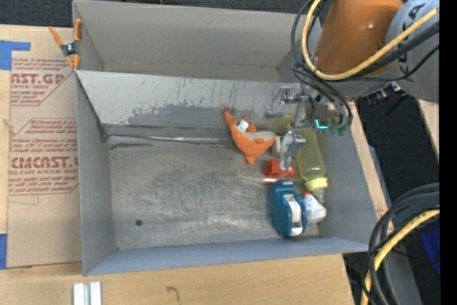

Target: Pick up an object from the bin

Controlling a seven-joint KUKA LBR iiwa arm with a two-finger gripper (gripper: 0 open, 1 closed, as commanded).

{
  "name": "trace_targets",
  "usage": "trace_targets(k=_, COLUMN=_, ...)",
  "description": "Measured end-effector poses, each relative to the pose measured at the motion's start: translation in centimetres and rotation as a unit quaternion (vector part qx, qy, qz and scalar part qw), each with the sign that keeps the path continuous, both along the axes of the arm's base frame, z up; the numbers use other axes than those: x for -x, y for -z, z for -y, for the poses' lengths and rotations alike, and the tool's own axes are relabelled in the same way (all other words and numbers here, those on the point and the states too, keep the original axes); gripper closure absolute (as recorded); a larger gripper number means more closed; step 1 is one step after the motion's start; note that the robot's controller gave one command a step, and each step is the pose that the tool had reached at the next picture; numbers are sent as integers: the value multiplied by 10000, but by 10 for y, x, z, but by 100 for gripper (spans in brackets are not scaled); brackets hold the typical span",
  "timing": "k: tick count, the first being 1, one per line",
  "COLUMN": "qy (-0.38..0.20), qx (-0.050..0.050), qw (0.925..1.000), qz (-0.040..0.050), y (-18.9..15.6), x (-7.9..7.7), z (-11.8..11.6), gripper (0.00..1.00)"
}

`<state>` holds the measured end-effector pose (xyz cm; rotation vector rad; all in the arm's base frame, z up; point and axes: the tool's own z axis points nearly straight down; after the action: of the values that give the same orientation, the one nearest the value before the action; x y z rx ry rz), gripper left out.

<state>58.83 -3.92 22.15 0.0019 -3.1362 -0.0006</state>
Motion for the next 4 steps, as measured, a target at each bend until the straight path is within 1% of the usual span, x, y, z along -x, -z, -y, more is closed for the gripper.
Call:
trace_targets(k=1, qy=-1, qx=2, qw=10000, qz=40, y=-5, x=-2, z=0, gripper=0)
trace_targets(k=2, qy=660, qx=-1, qw=9978, qz=50, y=57, x=0, z=3, gripper=0)
trace_targets(k=3, qy=863, qx=-1, qw=9963, qz=24, y=102, x=0, z=3, gripper=0)
trace_targets(k=4, qy=1196, qx=-5, qw=9928, qz=42, y=108, x=-2, z=2, gripper=0)
